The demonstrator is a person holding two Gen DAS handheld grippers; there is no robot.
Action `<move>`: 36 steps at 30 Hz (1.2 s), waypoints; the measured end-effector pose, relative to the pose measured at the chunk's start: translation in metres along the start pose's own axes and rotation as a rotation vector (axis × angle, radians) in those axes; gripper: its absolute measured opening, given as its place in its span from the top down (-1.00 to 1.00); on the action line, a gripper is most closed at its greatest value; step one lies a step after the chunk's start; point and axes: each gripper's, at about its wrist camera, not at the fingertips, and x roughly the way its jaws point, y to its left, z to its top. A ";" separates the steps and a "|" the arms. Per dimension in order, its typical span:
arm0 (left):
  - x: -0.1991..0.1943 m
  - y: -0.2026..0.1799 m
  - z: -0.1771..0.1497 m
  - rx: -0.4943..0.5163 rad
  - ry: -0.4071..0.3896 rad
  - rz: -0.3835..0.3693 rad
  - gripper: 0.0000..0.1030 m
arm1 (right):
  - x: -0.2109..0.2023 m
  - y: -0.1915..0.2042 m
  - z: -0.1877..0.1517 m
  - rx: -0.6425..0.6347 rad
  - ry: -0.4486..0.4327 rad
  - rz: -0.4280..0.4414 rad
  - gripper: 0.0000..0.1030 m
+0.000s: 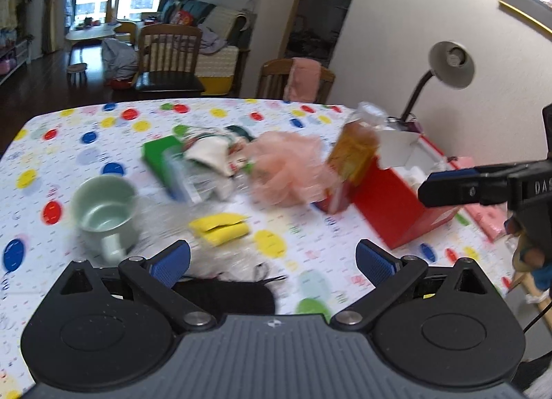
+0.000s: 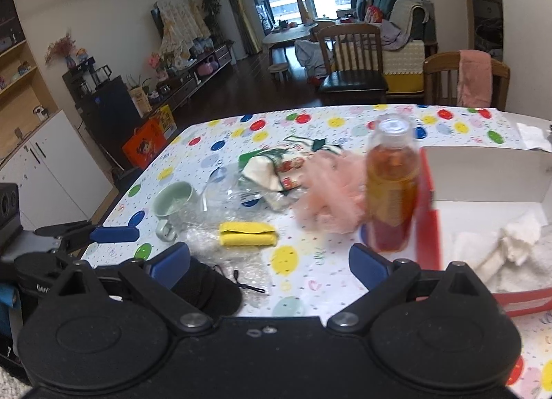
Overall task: Organize soft objects
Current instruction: 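Grasp the black face mask with the left tool while the right tool grasps the yellow cloth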
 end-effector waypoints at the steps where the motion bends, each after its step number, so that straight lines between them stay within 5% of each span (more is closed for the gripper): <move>1: -0.001 0.007 -0.004 -0.008 0.002 0.011 -1.00 | 0.005 0.004 0.000 -0.003 0.004 0.000 -0.92; 10: 0.012 0.053 -0.033 -0.092 0.074 0.024 -0.99 | 0.062 0.027 0.008 -0.016 0.069 -0.003 -0.90; 26: 0.051 0.027 -0.079 0.174 0.130 0.055 -0.99 | 0.165 0.034 -0.005 -0.100 0.284 -0.031 -0.60; 36: 0.066 0.027 -0.091 0.190 0.162 0.055 -0.98 | 0.183 0.039 0.006 -0.098 0.297 -0.004 -0.50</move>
